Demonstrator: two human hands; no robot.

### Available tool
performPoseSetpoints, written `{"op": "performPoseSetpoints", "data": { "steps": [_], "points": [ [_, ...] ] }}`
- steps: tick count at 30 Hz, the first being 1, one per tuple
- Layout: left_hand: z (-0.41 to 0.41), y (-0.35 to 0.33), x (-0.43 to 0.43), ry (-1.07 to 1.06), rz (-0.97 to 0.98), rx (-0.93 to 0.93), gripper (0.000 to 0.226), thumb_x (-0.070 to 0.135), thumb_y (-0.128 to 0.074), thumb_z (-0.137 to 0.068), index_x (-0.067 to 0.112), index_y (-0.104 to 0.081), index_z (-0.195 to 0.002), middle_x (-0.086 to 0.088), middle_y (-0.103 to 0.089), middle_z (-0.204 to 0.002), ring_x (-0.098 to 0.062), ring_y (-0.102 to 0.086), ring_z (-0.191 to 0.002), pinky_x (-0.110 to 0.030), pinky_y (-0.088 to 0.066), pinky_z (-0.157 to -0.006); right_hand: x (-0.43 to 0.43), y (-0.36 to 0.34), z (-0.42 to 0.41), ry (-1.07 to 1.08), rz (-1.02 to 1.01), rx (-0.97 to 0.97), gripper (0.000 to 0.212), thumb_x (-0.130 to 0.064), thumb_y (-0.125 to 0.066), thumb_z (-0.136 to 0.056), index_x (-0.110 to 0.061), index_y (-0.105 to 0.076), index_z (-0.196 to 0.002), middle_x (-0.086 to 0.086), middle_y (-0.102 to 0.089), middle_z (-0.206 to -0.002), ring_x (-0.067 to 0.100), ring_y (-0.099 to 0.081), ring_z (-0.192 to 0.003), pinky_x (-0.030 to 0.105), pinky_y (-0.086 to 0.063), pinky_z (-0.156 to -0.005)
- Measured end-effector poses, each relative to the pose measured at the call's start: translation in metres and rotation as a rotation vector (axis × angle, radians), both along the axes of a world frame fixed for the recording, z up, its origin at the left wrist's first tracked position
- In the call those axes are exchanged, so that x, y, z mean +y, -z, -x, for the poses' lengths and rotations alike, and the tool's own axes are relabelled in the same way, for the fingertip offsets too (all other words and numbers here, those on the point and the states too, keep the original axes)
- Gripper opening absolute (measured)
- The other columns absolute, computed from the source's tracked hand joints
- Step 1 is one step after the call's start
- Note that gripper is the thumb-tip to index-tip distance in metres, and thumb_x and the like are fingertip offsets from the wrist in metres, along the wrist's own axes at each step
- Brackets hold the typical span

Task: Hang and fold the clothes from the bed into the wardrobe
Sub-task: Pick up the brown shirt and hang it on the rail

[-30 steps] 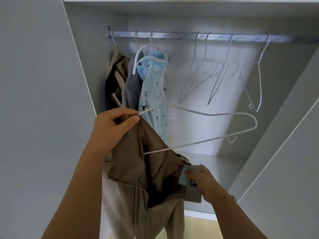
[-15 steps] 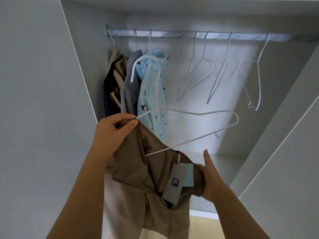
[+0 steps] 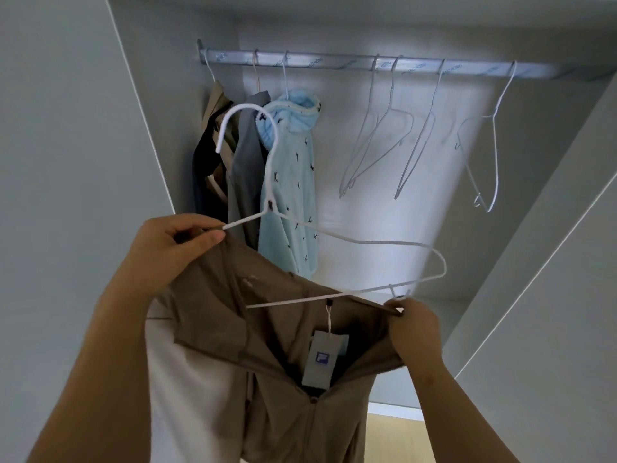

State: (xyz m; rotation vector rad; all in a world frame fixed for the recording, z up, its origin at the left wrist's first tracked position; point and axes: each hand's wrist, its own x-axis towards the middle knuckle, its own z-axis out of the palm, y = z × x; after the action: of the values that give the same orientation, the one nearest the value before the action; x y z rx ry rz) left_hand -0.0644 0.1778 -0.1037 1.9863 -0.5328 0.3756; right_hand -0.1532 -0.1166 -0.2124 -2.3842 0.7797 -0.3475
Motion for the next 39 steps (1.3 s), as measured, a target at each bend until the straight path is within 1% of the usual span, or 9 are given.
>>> {"op": "performPoseSetpoints", "data": {
  "steps": [3,8,10,18,23,27,31,36,39],
  "points": [
    [0.0,-0.006,0.012,0.011,-0.042,-0.007,0.036,0.013,-0.07,-0.078,0.049,-0.07,-0.071,0.022,-0.068,-0.073,0.006,-0.06,-0.071,-0.001,-0.043,-0.068,-0.001,0.003,-0.001,0.136,-0.061,-0.082,0.028,-0.018,-0.056,-0.089,-0.015,-0.06,-0.116,0.014,-0.054,-0.115,0.03,-0.054,-0.099,0.037,-0.049,-0.083],
    [0.007,-0.006,0.026,0.023,-0.143,-0.006,0.032,0.004,-0.069,-0.078,0.035,-0.067,-0.078,0.033,-0.066,-0.074,0.013,-0.061,-0.076,0.002,-0.042,-0.072,-0.004,0.006,-0.003,0.277,-0.93,-0.209,0.008,-0.003,-0.054,-0.09,0.0,-0.06,-0.095,0.016,-0.058,-0.085,0.026,-0.056,-0.075,0.031,-0.047,-0.062],
    [0.01,-0.005,0.031,0.035,-0.177,0.015,0.032,0.004,-0.07,-0.077,0.036,-0.068,-0.077,0.029,-0.068,-0.077,0.009,-0.062,-0.077,0.0,-0.043,-0.073,-0.004,0.006,-0.005,0.29,-1.073,-0.23,0.012,0.0,-0.052,-0.091,-0.005,-0.059,-0.083,0.017,-0.058,-0.086,0.029,-0.056,-0.08,0.034,-0.049,-0.065],
    [0.014,-0.011,0.039,0.027,-0.26,0.063,0.04,0.007,-0.073,-0.074,0.046,-0.069,-0.066,0.019,-0.068,-0.069,0.004,-0.061,-0.067,0.0,-0.042,-0.064,-0.009,0.004,-0.013,0.373,-1.051,-0.224,0.005,-0.001,-0.063,-0.081,-0.006,-0.061,-0.083,0.017,-0.061,-0.096,0.033,-0.057,-0.093,0.045,-0.049,-0.091],
    [0.016,-0.004,0.037,0.03,-0.338,0.114,0.049,0.011,-0.075,-0.074,0.056,-0.065,-0.061,0.017,-0.068,-0.07,-0.003,-0.061,-0.069,-0.001,-0.042,-0.063,-0.028,-0.008,-0.005,0.474,-1.099,-0.263,0.018,0.008,-0.061,-0.075,-0.007,-0.057,-0.066,0.012,-0.061,-0.053,0.028,-0.052,-0.06,0.037,-0.047,-0.06],
    [0.014,0.005,0.016,0.012,-0.441,0.03,0.04,0.014,-0.077,-0.073,0.05,-0.062,-0.067,0.02,-0.067,-0.066,0.0,-0.061,-0.072,-0.003,-0.042,-0.067,-0.021,-0.018,-0.005,0.446,-0.941,-0.326,0.025,0.009,-0.059,-0.078,-0.008,-0.052,-0.061,0.007,-0.051,-0.064,0.019,-0.045,-0.057,0.028,-0.04,-0.052],
    [0.018,0.016,-0.015,-0.138,-0.515,-0.105,0.011,0.024,-0.071,-0.08,0.03,-0.073,-0.089,0.006,-0.072,-0.085,-0.016,-0.064,-0.08,-0.027,-0.046,-0.072,-0.007,-0.023,-0.007,0.411,-0.864,-0.396,0.015,0.005,-0.057,-0.081,-0.007,-0.055,-0.072,0.004,-0.051,-0.065,0.019,-0.048,-0.062,0.028,-0.042,-0.058],
    [0.029,0.041,-0.06,-0.238,-0.498,-0.188,0.017,0.035,-0.054,-0.09,0.032,-0.069,-0.099,0.008,-0.069,-0.095,-0.013,-0.061,-0.088,-0.021,-0.035,-0.067,0.013,-0.026,-0.01,0.22,-0.648,-0.356,0.013,-0.013,-0.063,-0.081,-0.018,-0.053,-0.073,0.003,-0.056,-0.074,0.02,-0.054,-0.072,0.032,-0.045,-0.063],
    [0.033,0.048,-0.079,-0.307,-0.427,-0.173,0.018,0.033,-0.053,-0.092,0.03,-0.068,-0.101,0.006,-0.068,-0.095,-0.013,-0.061,-0.086,-0.02,-0.034,-0.064,0.038,-0.027,-0.008,-0.096,-0.476,-0.246,0.021,-0.016,-0.065,-0.079,-0.021,-0.048,-0.068,-0.002,-0.052,-0.068,0.014,-0.05,-0.066,0.028,-0.043,-0.06]
  ]
}}
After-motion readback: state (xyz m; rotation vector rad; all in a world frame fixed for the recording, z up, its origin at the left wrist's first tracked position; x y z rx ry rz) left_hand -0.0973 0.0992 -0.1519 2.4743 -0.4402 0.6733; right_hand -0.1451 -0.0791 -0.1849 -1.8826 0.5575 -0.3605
